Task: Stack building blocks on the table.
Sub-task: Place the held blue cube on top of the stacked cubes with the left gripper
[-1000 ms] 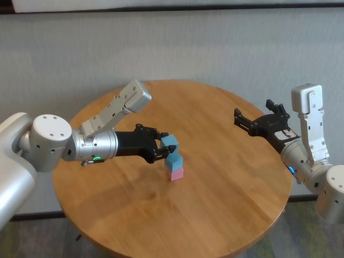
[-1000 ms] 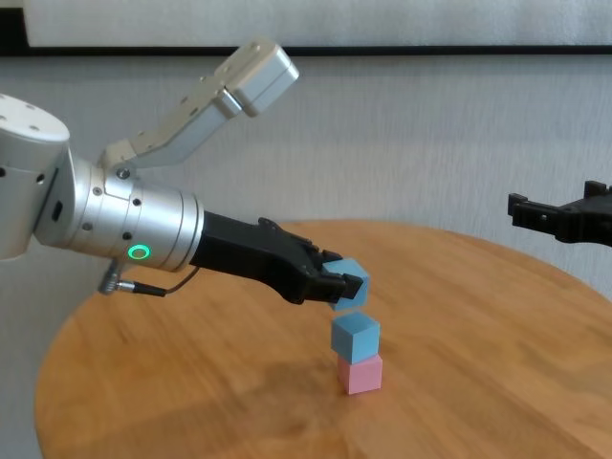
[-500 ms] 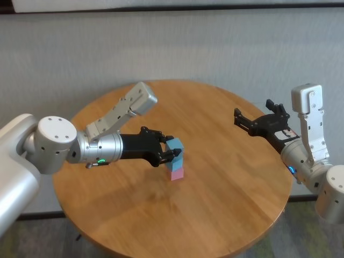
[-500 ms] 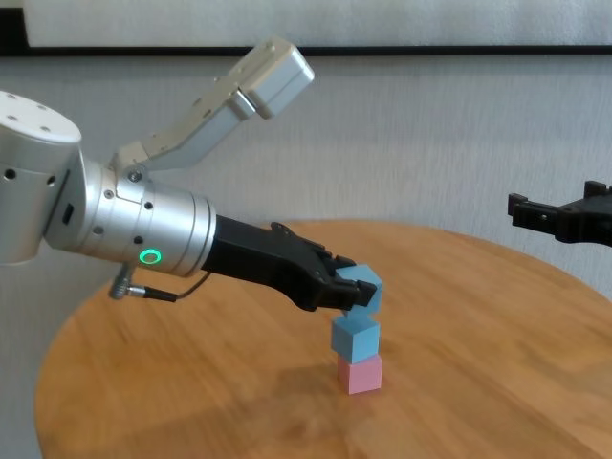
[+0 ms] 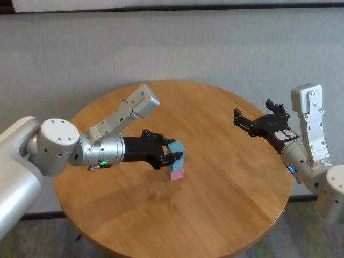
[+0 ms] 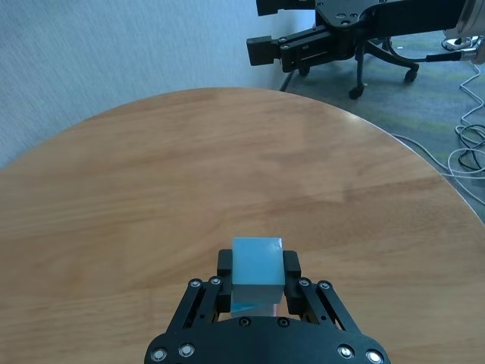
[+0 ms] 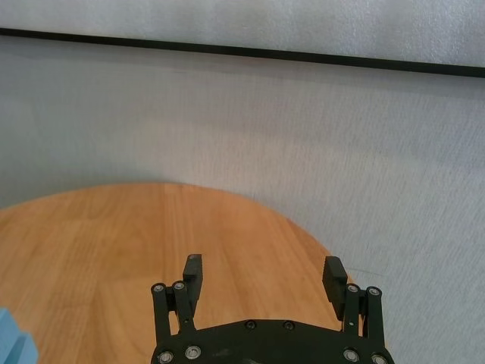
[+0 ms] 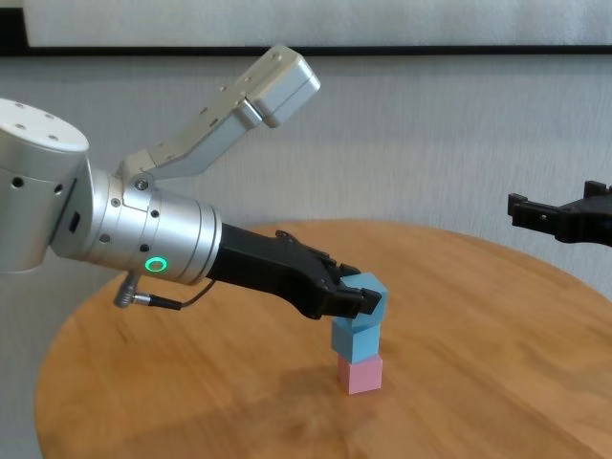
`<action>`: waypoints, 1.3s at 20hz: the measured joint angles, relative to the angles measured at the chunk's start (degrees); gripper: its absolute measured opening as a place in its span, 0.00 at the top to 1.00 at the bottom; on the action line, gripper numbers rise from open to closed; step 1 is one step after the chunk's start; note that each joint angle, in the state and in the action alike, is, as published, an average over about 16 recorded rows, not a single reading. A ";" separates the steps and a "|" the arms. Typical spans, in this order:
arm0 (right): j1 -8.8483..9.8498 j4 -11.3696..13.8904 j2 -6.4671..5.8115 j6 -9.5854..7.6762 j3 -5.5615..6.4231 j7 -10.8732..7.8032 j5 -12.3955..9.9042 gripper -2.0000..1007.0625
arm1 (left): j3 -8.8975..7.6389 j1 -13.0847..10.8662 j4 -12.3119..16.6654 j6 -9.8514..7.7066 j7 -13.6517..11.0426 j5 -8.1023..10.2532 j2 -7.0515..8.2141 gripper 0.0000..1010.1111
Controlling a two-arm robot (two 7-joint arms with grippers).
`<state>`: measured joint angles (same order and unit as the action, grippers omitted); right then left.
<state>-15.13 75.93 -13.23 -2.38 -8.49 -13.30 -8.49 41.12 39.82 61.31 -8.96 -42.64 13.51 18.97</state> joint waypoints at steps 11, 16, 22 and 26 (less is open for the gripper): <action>0.00 0.00 0.00 0.00 0.00 0.00 0.00 0.00 | 0.14 0.34 -1.47 0.62 -0.21 0.15 -0.47 0.60; 0.00 0.00 0.00 0.00 0.00 0.00 0.00 0.00 | 0.12 0.43 -1.95 0.99 -0.21 0.20 -0.65 0.60; 0.00 0.00 0.00 0.00 0.00 0.00 0.00 0.00 | 0.08 0.55 -2.39 1.38 -0.17 0.18 -0.84 0.53; 0.00 0.00 0.00 0.00 0.00 0.00 0.00 0.00 | -0.03 0.56 -2.32 1.51 0.00 0.15 -0.83 0.44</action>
<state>-15.13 75.93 -13.23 -2.38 -8.49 -13.30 -8.49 41.09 40.38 58.99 -7.45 -42.64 13.67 18.14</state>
